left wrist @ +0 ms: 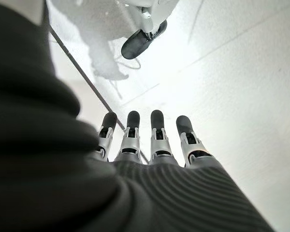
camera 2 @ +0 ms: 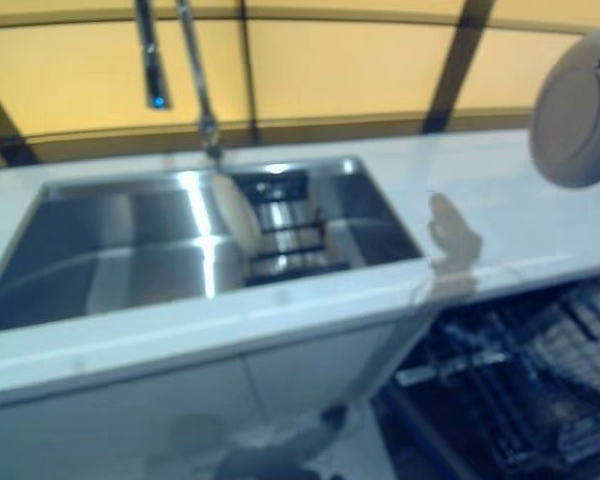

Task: Take plates into dishwasher

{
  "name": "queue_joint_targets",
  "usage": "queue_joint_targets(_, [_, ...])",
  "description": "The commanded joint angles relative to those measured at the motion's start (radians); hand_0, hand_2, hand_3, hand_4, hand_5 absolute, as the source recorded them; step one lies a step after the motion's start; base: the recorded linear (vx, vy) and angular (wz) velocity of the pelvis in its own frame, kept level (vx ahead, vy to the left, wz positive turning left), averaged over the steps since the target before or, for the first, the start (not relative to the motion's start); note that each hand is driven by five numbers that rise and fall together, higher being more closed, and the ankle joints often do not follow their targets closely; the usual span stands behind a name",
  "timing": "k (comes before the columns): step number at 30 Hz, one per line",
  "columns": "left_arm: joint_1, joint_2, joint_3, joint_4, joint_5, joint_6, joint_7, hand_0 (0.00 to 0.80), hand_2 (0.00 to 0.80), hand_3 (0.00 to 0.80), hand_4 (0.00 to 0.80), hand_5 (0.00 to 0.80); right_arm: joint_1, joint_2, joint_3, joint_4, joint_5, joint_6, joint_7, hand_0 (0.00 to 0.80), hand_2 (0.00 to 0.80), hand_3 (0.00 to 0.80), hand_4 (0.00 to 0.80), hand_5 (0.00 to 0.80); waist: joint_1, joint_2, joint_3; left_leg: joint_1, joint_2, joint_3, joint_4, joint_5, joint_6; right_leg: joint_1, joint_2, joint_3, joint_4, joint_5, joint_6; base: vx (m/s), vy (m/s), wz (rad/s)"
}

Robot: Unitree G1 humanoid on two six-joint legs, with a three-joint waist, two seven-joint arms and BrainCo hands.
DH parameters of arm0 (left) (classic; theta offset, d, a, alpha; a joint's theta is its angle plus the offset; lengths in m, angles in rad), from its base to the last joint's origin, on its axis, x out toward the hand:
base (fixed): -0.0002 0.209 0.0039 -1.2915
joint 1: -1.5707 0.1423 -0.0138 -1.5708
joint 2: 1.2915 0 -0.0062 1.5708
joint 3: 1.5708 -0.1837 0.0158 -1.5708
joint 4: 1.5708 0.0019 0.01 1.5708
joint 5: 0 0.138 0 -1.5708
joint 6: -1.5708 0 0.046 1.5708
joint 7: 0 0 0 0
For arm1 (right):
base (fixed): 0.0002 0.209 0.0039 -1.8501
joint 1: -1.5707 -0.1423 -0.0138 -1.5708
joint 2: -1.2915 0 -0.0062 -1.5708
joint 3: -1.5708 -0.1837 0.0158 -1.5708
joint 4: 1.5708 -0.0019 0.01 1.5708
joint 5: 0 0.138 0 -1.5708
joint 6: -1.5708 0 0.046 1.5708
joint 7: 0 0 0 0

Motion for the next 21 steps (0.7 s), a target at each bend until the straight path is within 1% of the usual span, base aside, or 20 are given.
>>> queue_joint_targets(1, [-0.017,0.058,-0.016,0.039,0.059,0.0,-0.009,0.0,0.0,0.0,0.0,0.0,-0.013,-0.095,-0.019,0.034,-0.052,-0.063,0.043,0.8,0.8,0.8,0.8,0.8,-0.003,-0.063,-0.026,0.044,0.008,-0.012,-0.001,-0.062,0.005,0.012,-0.039,0.004,0.004,-0.006,0.097,0.004,-0.026,-0.16])
queue_joint_targets(3, [-0.022,0.061,-0.012,0.042,0.065,0.002,-0.013,0.0,0.0,0.0,0.0,0.0,0.037,-0.116,-0.06,0.027,-0.067,-0.069,0.058,0.8,0.8,0.8,0.8,0.8,-0.017,-0.062,-0.026,0.043,0.008,-0.006,-0.002,-0.063,0.005,0.005,-0.036,0.013,0.005,-0.005,0.097,-0.002,-0.027,-0.15])
queue_joint_targets(5, [-0.022,0.063,-0.006,0.045,0.073,0.009,-0.018,0.0,0.0,0.0,0.0,0.0,0.09,-0.141,-0.101,0.035,-0.084,-0.092,0.095,0.8,0.8,0.8,0.8,0.8,-0.031,-0.06,-0.026,0.043,0.01,0.002,-0.002,-0.065,0.006,-0.002,-0.033,0.022,0.005,-0.003,0.098,-0.01,-0.026,-0.07])
queue_joint_targets(8, [-0.019,0.064,0.002,0.052,0.081,0.007,-0.019,0.0,0.0,0.0,0.0,0.0,0.167,-0.155,-0.16,0.036,-0.104,-0.12,0.124,0.8,0.8,0.8,0.8,0.8,-0.042,-0.058,-0.025,0.043,0.011,0.009,-0.002,-0.067,0.007,-0.008,-0.032,0.029,0.004,-0.002,0.1,-0.012,-0.025,-0.09])
queue_joint_targets(10, [-0.015,0.063,0.013,0.055,0.087,0.006,-0.021,0.0,0.0,0.0,0.0,0.0,0.251,-0.165,-0.219,0.023,-0.118,-0.145,0.149,0.8,0.8,0.8,0.8,0.8,-0.052,-0.057,-0.025,0.045,0.011,0.017,-0.003,-0.07,0.009,-0.012,-0.031,0.036,0.004,0.001,0.101,0.0,-0.033,-0.16])
queue_joint_targets(14, [-0.011,0.063,0.039,0.054,0.091,0.0,-0.025,0.0,0.0,0.0,0.0,0.0,0.472,-0.171,-0.386,-0.005,-0.143,-0.177,0.191,0.8,0.8,0.8,0.8,0.8,-0.082,-0.05,-0.024,0.049,0.01,0.031,-0.001,-0.075,0.015,-0.024,-0.027,0.057,0.007,0.006,0.104,-0.002,-0.035,-0.12])
queue_joint_targets(18, [-0.021,0.073,0.046,0.05,0.097,0.002,-0.029,0.0,0.0,0.0,0.0,0.0,0.71,-0.153,-0.579,-0.028,-0.164,-0.225,0.245,0.8,0.8,0.8,0.8,0.8,-0.093,-0.052,-0.012,0.051,0.015,0.042,0.003,-0.081,0.017,-0.028,-0.026,0.06,0.009,0.006,0.107,-0.031,-0.039,-0.09])
queue_joint_targets(19, [-0.022,0.074,0.048,0.051,0.099,0.001,-0.03,0.0,0.0,0.0,0.0,0.0,0.734,-0.15,-0.598,-0.034,-0.165,-0.231,0.252,0.8,0.8,0.8,0.8,0.8,-0.094,-0.052,-0.011,0.051,0.015,0.043,0.003,-0.082,0.017,-0.029,-0.026,0.059,0.01,0.006,0.108,-0.02,-0.038,-0.05])
queue_joint_targets(20, [-0.021,0.077,0.056,0.052,0.104,-0.001,-0.033,0.0,0.0,0.0,0.0,0.0,0.809,-0.139,-0.649,-0.06,-0.164,-0.251,0.273,0.8,0.8,0.8,0.8,0.8,-0.1,-0.051,-0.009,0.052,0.016,0.048,0.002,-0.082,0.018,-0.032,-0.025,0.06,0.01,0.007,0.108,-0.009,-0.031,-0.03])
queue_joint_targets(21, [-0.022,0.078,0.057,0.052,0.107,-0.002,-0.035,0.0,0.0,0.0,0.0,0.0,0.84,-0.134,-0.671,-0.068,-0.171,-0.265,0.288,0.8,0.8,0.8,0.8,0.8,-0.1,-0.051,-0.009,0.053,0.016,0.05,0.002,-0.082,0.018,-0.033,-0.025,0.06,0.01,0.007,0.108,-0.003,-0.037,-0.03])
